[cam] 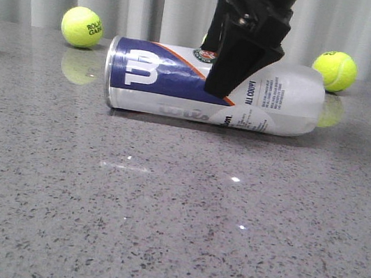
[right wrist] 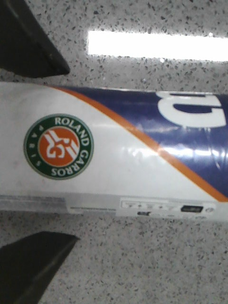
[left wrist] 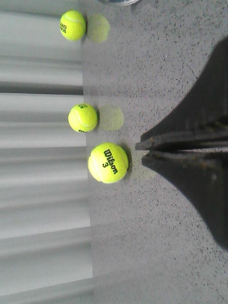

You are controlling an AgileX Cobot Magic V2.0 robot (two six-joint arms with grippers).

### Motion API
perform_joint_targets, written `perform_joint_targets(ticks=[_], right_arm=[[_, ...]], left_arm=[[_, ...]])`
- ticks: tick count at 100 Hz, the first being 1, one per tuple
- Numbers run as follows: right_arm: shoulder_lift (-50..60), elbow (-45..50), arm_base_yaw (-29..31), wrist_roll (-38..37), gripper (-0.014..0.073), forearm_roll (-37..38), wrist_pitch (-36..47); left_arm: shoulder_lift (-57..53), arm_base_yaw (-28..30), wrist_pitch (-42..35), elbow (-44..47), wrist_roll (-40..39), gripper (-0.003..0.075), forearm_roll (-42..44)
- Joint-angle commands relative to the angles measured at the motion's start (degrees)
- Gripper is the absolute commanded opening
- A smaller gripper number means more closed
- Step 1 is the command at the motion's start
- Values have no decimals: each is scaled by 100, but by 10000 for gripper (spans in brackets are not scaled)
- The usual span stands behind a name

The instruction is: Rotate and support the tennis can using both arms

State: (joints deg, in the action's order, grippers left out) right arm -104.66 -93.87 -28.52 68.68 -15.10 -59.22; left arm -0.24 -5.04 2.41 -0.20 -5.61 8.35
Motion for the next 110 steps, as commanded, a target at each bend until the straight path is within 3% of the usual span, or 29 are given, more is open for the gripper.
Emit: perform_joint_targets(ticks=[1, 28, 46, 64, 91, 110], right_arm=[[427, -184, 9, -18, 647, -147, 22], [698, -184, 9, -150, 647, -147, -184], [1045, -184, 53, -1991, 647, -140, 124], [1520, -184, 306, -2890, 646, -82, 610], [2420, 3, 1388, -4047, 646, -83, 978], [3131, 777, 2327, -4797, 646, -83, 1329]], left_arm=[[-222, 24, -467, 275, -56, -21, -9], [-222, 24, -467, 275, -56, -21, -9], [-222, 24, -467, 275, -56, -21, -9], [-222, 24, -467, 275, -56, -21, -9], [-222, 24, -467, 275, -56, -21, -9], [-222, 24, -467, 275, -56, -21, -9]])
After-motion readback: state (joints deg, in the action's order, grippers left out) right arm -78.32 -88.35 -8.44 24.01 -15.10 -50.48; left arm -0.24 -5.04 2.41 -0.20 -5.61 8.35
